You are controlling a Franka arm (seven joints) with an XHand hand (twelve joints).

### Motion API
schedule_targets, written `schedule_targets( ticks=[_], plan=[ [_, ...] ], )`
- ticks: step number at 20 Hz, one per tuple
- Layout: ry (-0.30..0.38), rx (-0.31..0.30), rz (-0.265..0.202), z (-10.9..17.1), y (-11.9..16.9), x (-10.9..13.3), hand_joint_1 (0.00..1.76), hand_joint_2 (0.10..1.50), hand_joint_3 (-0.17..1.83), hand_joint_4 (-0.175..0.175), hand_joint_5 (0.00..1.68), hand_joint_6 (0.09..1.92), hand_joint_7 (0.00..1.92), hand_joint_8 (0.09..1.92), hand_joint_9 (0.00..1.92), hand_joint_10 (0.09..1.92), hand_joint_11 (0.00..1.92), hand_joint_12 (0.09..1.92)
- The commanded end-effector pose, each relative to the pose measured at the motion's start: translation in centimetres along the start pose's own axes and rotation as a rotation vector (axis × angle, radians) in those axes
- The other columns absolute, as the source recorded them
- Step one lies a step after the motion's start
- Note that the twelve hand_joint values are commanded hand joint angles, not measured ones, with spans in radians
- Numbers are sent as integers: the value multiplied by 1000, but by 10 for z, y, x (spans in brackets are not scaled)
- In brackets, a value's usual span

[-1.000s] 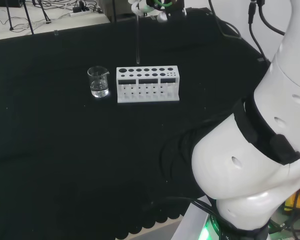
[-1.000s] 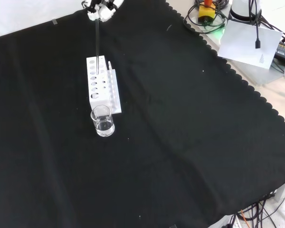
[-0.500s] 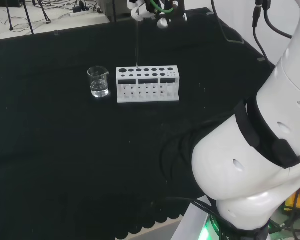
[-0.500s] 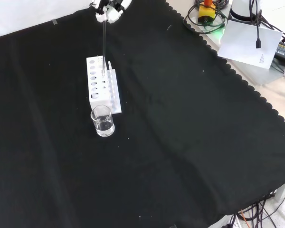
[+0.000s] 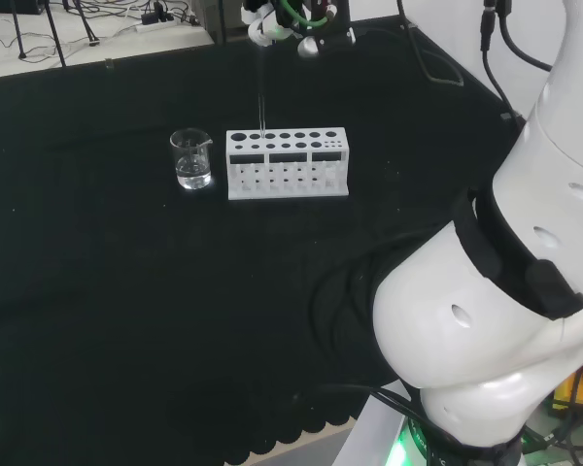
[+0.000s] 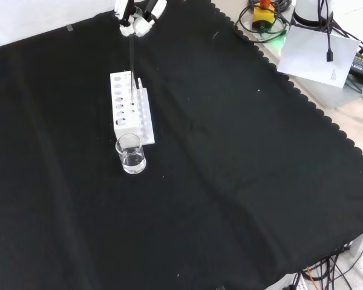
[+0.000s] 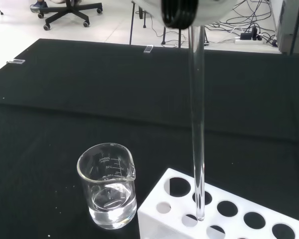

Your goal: Put the glass rod back on the white test tube rack.

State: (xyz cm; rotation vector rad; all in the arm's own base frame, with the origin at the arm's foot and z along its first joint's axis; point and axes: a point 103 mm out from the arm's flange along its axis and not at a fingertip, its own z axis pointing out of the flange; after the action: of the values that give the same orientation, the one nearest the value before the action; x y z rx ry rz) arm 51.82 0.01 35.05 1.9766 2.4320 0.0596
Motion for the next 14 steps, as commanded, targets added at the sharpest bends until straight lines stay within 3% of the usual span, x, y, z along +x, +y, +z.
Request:
schedule_targets(
  ticks=[1, 14],
  plan=[
    [8, -6, -2, 6, 2, 3, 1298, 931, 282, -175, 1068, 604, 1129, 1113, 1675, 846, 1647, 676],
    [18, 2, -14, 18, 13, 6, 1298, 930, 282, -175, 1069, 603, 1130, 1110, 1675, 846, 1648, 677]
  ],
)
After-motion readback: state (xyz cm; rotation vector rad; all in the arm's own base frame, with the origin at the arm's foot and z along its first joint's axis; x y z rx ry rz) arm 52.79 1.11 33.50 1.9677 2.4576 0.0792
